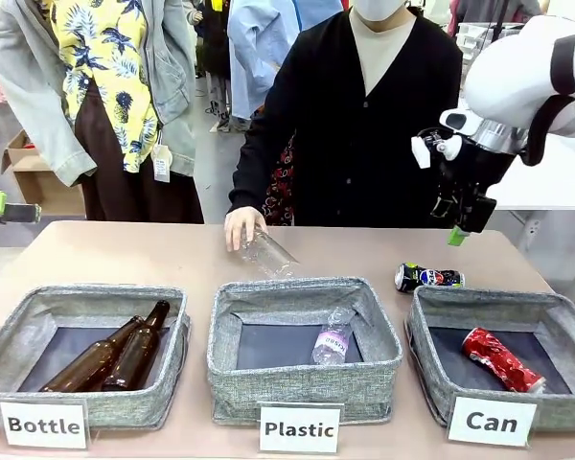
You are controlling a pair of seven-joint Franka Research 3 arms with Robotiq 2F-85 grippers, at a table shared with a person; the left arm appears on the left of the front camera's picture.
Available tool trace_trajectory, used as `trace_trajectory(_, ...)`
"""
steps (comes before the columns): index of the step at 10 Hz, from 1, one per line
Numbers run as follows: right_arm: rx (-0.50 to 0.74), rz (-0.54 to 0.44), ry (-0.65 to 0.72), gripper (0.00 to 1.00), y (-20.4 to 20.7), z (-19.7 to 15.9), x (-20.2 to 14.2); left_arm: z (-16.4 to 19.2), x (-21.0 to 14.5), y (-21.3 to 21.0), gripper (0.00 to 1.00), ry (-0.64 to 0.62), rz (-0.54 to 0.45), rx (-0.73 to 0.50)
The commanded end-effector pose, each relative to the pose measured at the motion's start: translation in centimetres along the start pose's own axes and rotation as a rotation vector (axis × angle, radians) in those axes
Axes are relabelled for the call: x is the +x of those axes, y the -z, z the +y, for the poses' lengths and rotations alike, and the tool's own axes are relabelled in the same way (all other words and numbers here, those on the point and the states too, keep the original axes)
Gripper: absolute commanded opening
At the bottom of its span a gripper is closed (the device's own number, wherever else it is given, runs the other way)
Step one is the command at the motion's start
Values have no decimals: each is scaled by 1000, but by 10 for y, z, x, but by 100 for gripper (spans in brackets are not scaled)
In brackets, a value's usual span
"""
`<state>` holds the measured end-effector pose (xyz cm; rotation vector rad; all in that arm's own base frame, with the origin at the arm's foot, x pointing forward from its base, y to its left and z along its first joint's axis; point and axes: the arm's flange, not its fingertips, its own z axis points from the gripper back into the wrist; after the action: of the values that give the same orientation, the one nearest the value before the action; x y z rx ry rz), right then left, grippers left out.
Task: Sort the can waste into the basket.
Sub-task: Pick up the can waste from the table and place it in the right Fabric basket.
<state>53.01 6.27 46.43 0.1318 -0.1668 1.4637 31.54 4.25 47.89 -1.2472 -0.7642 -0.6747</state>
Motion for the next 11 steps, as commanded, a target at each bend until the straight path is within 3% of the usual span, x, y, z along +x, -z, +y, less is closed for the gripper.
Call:
trace_trajectory(1, 1, 22, 18, 100, 5, 3, 6, -2, 1, -3, 100, 12, -4, -12)
trace_trajectory(3, -1, 0, 1, 100, -1, 0, -2, -2, 1, -3, 100, 12, -4, -12)
trace_trajectory(4, -43, 43, -9, 100, 1, -4, -1, -2, 1, -3, 100, 12, -4, -12)
trace_trajectory(8, -57, 69, -42, 100, 38, -52, -10, -2, 1, -3, 100, 12, -4, -12)
trace_trajectory(11, 23, 58, -19, 100, 78, -82, -12, -2, 1, -3, 100, 12, -4, -12)
